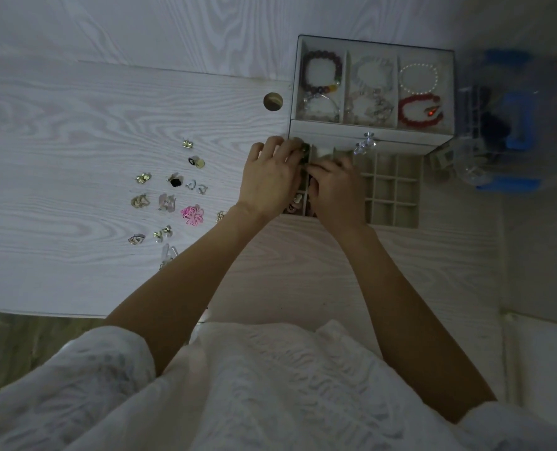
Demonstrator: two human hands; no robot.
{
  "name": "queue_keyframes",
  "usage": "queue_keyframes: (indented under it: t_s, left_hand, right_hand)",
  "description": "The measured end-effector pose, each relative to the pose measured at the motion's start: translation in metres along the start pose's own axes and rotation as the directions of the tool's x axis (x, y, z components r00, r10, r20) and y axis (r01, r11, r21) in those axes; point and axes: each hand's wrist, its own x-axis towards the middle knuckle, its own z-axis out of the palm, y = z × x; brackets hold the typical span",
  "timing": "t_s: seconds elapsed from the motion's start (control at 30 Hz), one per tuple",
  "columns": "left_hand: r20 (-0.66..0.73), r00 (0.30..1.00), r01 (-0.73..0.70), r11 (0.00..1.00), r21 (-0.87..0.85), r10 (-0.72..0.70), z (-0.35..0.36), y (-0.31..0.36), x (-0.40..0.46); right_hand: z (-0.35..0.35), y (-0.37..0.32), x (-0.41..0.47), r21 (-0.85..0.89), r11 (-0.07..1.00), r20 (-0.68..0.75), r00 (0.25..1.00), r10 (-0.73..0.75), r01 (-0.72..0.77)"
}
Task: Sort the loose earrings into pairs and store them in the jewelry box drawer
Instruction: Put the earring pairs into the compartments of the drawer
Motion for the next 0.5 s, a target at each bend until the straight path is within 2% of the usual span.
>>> queue_keyframes:
  t_s: [0.17,0.27,0.4,0.5]
  left_hand:
    - [0.103,0.995,0.005,1.0,-0.03,-0.002,0.001,0.0,-0.003]
    - [0.145,0.987,0.092,0.974,-0.207,-0.062,-0.008,-0.002,-0.002]
    - [0.128,0.97,0.244,0.838,-0.489,-0.208,-0.037,-0.017,-0.028]
    - [0.107,0.915,0.366,0.687,-0.627,-0.389,-0.067,-0.028,-0.067]
  right_hand:
    - [0.004,0.005,0.002,0.0,1.0,0.049,0.999,-0.005,0.005]
    - [0.001,0.003,0.003,-0.007,1.0,0.046,0.999,0.007,-0.007]
    - [-0.012,-0.009,-0.004,0.041,0.999,0.037,0.999,-0.006,0.004]
    - [-0.015,-0.024,-0.016,0.121,0.989,0.039,0.995,-0.089,0.084]
